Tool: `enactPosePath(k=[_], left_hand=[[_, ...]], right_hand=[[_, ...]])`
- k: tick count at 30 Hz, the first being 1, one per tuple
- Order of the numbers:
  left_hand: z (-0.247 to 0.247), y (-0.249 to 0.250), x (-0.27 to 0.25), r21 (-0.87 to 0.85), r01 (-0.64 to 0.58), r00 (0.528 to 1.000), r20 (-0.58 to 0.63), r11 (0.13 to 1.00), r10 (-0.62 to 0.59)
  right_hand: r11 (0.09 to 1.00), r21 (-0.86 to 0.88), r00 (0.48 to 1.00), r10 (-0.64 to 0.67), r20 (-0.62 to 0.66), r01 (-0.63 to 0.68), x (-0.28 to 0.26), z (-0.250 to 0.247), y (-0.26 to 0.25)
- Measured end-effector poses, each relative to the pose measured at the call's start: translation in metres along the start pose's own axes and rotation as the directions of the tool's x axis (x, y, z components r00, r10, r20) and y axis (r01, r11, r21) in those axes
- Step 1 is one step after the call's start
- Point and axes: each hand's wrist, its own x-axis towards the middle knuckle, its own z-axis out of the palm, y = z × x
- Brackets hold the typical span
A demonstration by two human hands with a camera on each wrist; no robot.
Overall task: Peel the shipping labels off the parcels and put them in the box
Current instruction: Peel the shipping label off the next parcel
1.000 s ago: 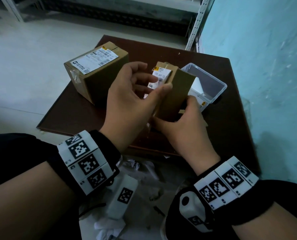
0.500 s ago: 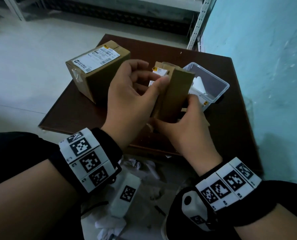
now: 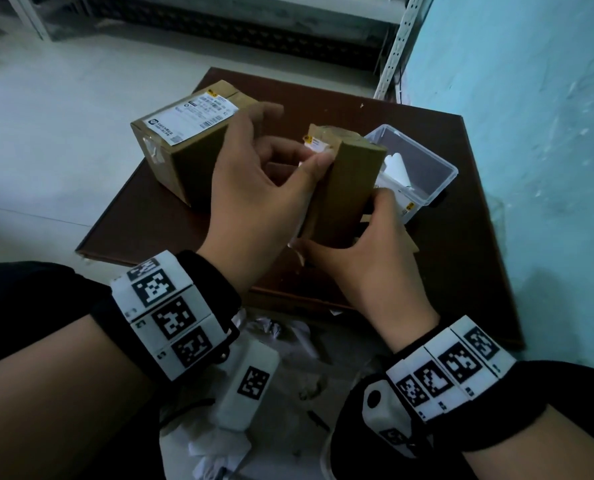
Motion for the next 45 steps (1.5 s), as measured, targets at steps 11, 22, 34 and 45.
enactPosePath(k=[11,22,34,45], left_hand=[[-0.011,0.003,0.008,0.283,-0.233,0.917,0.383,0.93,0.113],[-0.014,0.001,0.003,0.227,-0.312,0.904,0.37,0.923,0.215],[-0.009,0.003,-0.003,0.209,-0.286,0.917,0.342,0.935,0.204],[-0.009,-0.004,-0.003,0.21,-0.375,0.876,0.399,0.903,0.271]], right_hand=[[0.732,0.614,0.954,0.26,0.149,-0.295,0.018,-0.005,-0.004],[0.721,0.65,0.969,0.224,0.109,-0.24,0.017,0.002,0.004],[0.752,0.619,0.974,0.196,0.116,-0.225,0.013,0.001,0.002],[0.673,0.683,0.948,0.301,0.099,-0.285,0.02,0.006,0.011]])
